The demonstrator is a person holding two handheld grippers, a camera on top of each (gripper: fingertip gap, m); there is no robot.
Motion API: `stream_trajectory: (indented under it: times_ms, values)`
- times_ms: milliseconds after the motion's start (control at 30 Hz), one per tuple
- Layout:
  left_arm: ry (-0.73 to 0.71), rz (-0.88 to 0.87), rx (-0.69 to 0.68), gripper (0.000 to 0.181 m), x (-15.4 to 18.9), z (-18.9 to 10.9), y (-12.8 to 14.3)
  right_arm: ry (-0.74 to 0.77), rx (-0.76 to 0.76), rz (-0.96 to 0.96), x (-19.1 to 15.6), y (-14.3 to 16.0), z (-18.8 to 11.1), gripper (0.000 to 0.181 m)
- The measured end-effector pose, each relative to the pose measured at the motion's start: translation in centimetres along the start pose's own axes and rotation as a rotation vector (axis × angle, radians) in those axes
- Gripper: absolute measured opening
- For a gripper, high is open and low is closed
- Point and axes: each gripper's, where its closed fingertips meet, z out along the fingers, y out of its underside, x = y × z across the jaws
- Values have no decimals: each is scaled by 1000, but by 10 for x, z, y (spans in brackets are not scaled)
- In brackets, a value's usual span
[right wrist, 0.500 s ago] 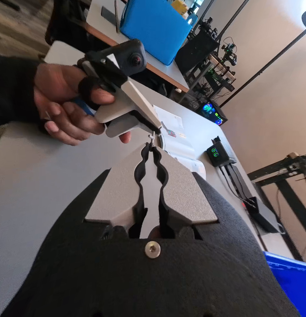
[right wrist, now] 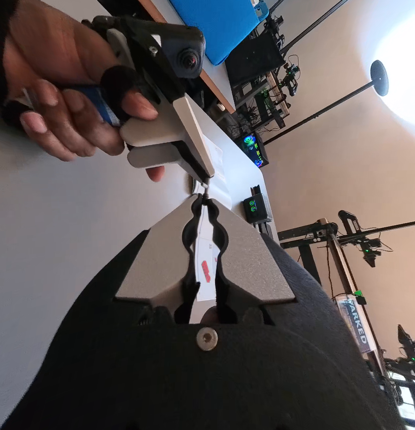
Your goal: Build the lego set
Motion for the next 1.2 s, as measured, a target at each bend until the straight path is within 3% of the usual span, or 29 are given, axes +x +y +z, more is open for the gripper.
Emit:
stream_trajectory:
  times_ms: [333,533,900,1200]
  values:
    - [7,-3,-34,18,3,3,6,14,-20,-63,1,-1,-1,4]
    - [40,-12,-29,5,8,7,6,16,-8,-86,2,-5,-1,4]
    - [194,-74,41,4,25,1,-4,-28,161,205,11,-24,-12,10]
    - [250,-81,22,3,32,3,0,-53,200,208,9,-32,-13,5]
